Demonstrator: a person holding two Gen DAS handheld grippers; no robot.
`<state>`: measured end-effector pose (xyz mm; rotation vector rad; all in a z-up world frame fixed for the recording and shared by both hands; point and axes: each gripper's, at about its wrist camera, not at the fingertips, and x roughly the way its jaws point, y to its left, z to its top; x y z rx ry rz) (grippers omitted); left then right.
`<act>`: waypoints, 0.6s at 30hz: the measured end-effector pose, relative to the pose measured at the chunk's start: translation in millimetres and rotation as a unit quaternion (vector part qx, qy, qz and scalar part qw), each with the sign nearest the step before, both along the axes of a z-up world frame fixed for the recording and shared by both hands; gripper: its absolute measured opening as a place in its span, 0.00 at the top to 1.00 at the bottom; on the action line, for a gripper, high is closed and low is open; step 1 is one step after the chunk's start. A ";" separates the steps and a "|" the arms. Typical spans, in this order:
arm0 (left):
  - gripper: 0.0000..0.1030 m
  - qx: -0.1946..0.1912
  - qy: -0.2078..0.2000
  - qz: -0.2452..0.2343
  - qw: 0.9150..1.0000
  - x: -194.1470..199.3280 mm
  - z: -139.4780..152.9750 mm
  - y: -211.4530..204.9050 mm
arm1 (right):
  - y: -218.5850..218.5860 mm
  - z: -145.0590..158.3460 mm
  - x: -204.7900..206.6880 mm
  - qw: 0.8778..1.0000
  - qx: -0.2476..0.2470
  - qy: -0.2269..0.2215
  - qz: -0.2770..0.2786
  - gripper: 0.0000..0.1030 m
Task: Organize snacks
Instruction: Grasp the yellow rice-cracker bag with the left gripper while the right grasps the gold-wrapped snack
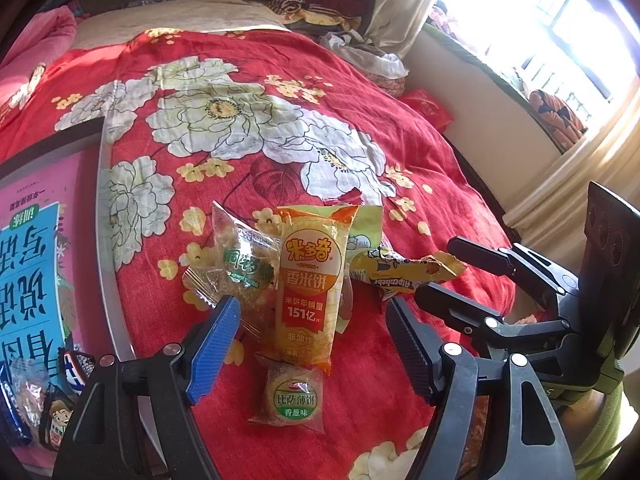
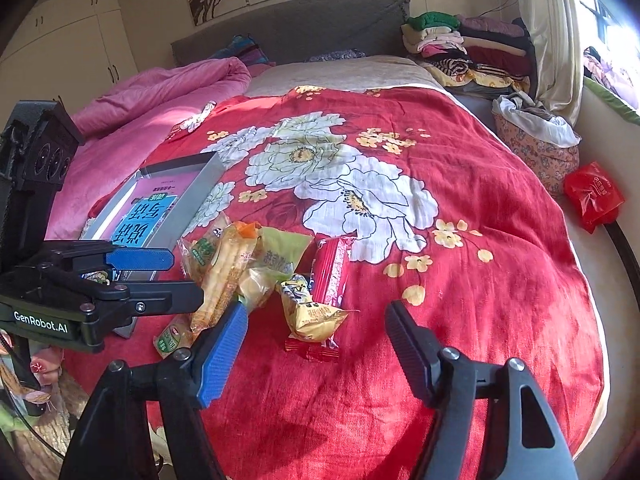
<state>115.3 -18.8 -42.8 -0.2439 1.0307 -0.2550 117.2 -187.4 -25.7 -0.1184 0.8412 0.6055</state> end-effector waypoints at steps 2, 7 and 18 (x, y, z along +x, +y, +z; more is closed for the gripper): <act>0.33 -0.003 0.003 -0.004 1.000 2.3 -4.2 1.1 | 5.6 -4.2 2.0 1.000 -0.011 0.003 0.005 0.40; 0.45 -0.017 0.007 -0.015 1.000 8.8 -10.6 3.5 | 20.0 -8.8 2.6 0.999 -0.029 -0.006 0.025 0.59; 0.53 -0.050 0.016 -0.039 0.998 23.8 -20.2 4.5 | 46.3 -21.0 5.7 0.997 -0.058 -0.003 0.057 0.66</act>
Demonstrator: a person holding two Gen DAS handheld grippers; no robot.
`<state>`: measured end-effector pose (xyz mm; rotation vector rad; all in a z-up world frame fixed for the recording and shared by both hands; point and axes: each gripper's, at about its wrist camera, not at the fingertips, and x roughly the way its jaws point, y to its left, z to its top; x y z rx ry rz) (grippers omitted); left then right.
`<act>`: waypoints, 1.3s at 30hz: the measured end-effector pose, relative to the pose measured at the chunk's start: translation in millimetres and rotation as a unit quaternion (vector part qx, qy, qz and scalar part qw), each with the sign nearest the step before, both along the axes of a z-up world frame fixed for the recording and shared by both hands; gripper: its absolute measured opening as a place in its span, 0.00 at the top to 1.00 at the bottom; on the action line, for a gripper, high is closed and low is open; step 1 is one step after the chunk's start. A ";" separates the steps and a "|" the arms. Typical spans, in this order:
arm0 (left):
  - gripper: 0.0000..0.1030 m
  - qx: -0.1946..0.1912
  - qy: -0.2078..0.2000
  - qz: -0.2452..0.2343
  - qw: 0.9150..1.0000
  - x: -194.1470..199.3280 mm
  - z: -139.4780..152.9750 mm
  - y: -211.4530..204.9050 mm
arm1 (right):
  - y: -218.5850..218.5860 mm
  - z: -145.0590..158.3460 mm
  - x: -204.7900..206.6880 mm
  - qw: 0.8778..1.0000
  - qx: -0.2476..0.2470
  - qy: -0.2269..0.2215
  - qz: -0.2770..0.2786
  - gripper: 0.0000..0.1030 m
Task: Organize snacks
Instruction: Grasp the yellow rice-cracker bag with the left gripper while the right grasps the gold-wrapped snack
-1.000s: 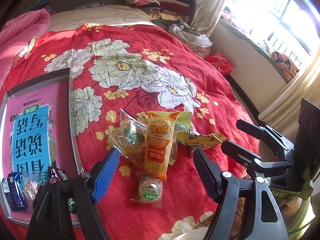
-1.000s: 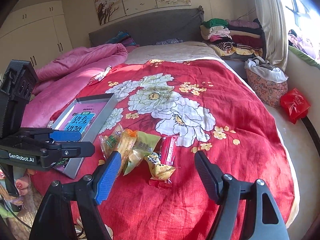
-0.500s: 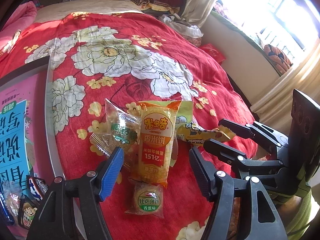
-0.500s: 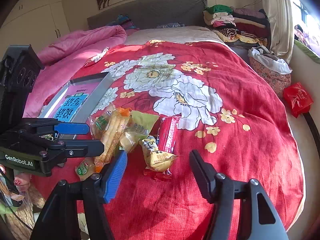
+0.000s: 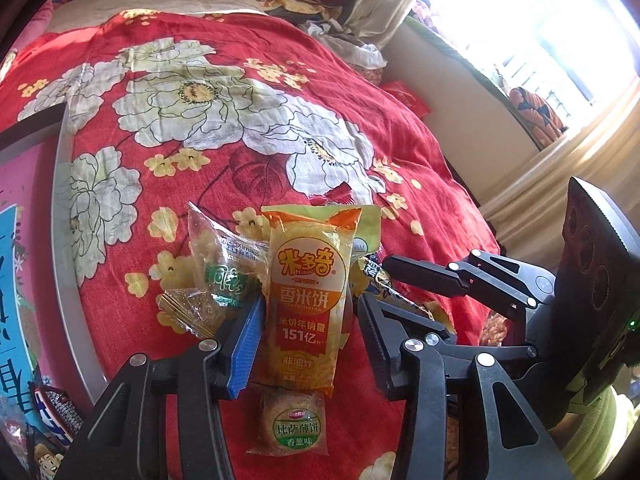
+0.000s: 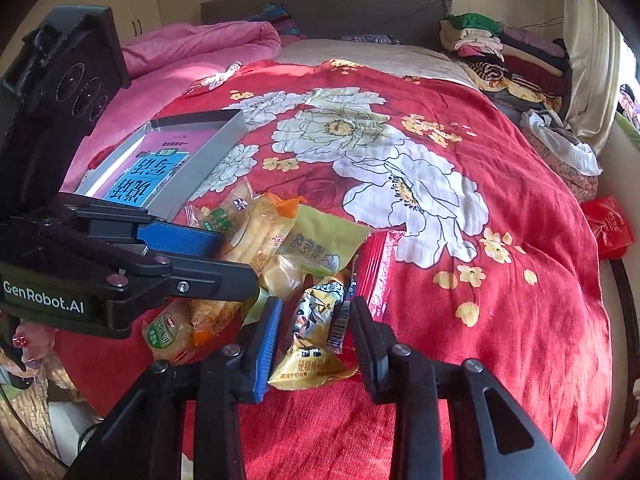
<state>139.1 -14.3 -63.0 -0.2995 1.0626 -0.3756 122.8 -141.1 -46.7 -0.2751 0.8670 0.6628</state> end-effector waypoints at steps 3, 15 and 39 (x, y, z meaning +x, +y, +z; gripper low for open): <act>0.53 -0.013 0.006 -0.001 1.000 3.5 -3.2 2.0 | 7.2 -3.3 1.7 1.000 -0.016 -0.004 0.000 0.67; 0.64 -0.072 0.023 0.002 0.997 13.7 -14.6 13.2 | 19.5 -15.9 6.1 0.999 -0.053 0.009 -0.003 0.79; 0.65 -0.090 -0.037 0.030 0.995 -19.3 40.1 56.3 | 9.2 -28.5 11.7 0.991 0.028 0.105 -0.075 0.85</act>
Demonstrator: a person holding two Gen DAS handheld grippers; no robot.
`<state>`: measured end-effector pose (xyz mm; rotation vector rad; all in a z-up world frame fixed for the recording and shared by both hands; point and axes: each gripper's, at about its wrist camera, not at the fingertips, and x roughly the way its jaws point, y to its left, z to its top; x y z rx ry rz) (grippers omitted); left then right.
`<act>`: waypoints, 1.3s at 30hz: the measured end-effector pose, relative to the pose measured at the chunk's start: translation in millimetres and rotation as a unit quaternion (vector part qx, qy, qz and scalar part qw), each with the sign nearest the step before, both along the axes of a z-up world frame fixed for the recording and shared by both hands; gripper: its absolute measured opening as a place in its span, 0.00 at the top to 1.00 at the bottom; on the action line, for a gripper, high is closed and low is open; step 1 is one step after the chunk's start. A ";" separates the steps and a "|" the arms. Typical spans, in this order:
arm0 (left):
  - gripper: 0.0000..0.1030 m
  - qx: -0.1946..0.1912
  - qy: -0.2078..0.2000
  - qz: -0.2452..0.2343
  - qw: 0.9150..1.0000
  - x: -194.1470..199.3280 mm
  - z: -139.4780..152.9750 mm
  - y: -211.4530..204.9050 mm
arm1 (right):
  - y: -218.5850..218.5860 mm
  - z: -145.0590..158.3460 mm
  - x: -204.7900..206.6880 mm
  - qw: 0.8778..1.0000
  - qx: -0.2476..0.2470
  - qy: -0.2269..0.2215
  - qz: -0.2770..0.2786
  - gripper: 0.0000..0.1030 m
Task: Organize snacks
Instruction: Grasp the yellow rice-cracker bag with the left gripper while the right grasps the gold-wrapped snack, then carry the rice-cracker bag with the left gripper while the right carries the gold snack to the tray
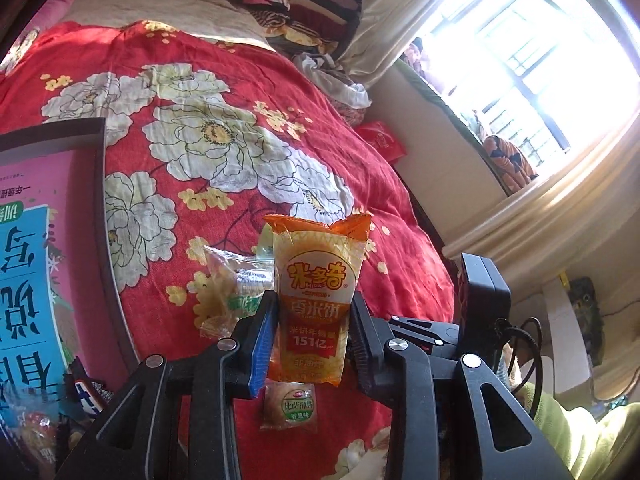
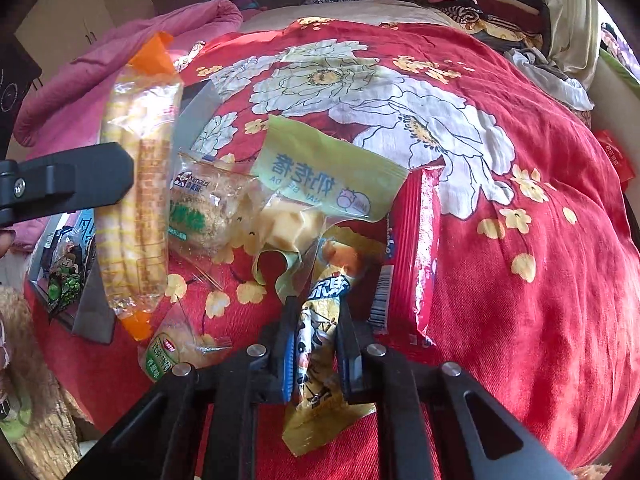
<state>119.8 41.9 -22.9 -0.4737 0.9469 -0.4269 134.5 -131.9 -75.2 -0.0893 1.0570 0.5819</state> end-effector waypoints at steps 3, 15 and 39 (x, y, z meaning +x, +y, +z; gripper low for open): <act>0.65 0.000 -0.007 0.006 1.000 -3.5 6.8 4.8 | -12.8 9.0 -5.1 0.999 0.043 0.011 -0.013 0.86; 0.65 0.018 -0.031 0.035 0.999 -22.7 32.1 25.1 | -18.2 59.1 -31.8 0.993 0.114 -0.026 -0.013 0.86; 0.65 0.023 -0.061 0.132 0.989 -70.1 67.5 97.2 | 52.6 119.3 -62.2 0.981 0.157 -0.083 0.076 0.86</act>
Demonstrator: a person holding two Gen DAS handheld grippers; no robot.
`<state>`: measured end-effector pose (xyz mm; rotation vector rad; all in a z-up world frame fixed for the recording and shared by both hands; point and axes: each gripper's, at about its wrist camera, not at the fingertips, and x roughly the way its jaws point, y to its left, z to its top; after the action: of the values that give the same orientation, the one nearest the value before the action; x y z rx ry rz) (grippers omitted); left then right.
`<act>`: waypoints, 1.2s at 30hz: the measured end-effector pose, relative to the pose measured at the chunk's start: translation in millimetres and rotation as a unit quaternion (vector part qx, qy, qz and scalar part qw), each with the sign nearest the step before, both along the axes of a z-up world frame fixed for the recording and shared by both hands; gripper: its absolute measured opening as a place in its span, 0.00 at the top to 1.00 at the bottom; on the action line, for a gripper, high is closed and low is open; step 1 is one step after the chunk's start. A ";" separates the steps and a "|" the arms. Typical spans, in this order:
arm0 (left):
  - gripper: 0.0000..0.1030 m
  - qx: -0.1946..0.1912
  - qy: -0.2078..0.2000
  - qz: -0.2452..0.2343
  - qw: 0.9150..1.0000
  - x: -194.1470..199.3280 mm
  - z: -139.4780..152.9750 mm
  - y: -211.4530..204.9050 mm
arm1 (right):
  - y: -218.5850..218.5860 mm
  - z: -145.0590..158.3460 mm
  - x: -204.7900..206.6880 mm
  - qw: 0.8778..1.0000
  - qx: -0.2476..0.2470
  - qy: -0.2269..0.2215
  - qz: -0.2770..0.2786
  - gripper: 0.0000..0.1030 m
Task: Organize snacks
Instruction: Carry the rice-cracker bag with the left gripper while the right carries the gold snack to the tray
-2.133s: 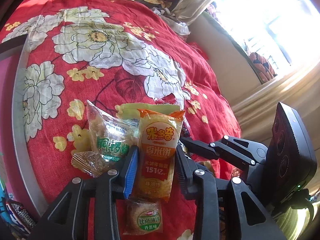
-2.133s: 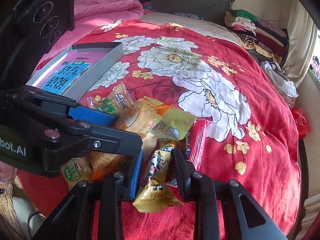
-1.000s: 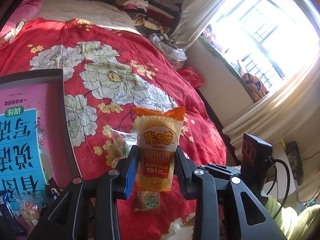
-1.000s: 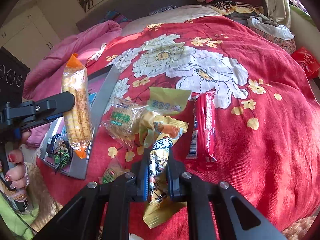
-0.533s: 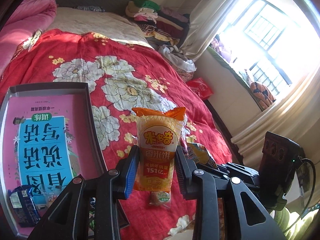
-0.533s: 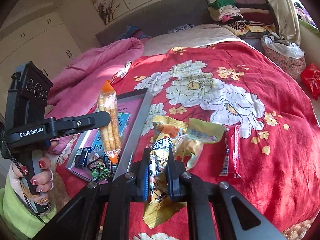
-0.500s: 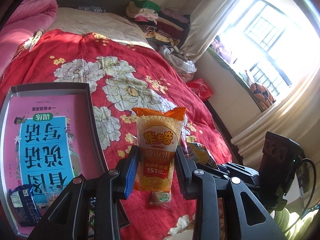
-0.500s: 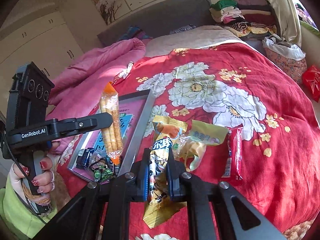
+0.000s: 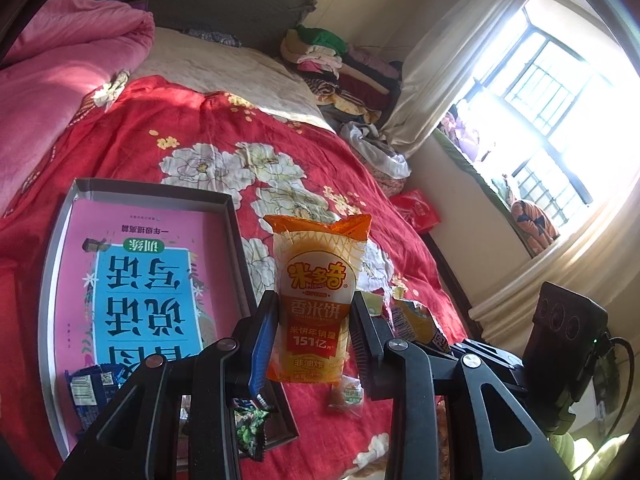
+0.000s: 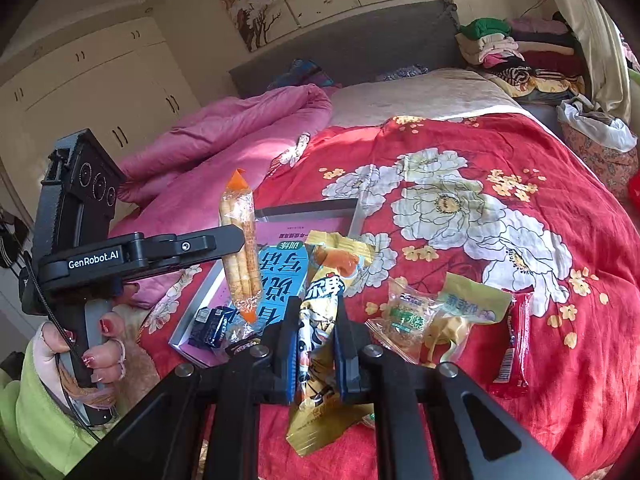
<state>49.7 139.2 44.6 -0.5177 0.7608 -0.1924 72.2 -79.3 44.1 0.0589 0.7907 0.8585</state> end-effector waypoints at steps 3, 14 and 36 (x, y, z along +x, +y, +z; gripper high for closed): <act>0.65 0.001 -0.002 0.014 1.000 -5.0 2.2 10.8 | 7.2 2.3 -2.9 1.000 0.000 -0.005 0.008 0.86; 0.65 0.010 -0.005 0.065 0.998 -32.9 6.5 48.2 | 36.4 1.8 -12.4 0.999 -0.005 -0.014 0.044 0.86; 0.65 0.036 0.039 0.114 0.992 -71.1 -18.1 76.1 | 78.8 -14.8 -20.2 0.995 -0.011 -0.008 0.096 0.86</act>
<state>-21.4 215.3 26.6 -0.5415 0.7762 0.0671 52.0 -0.5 29.4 -0.0451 0.7995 1.0309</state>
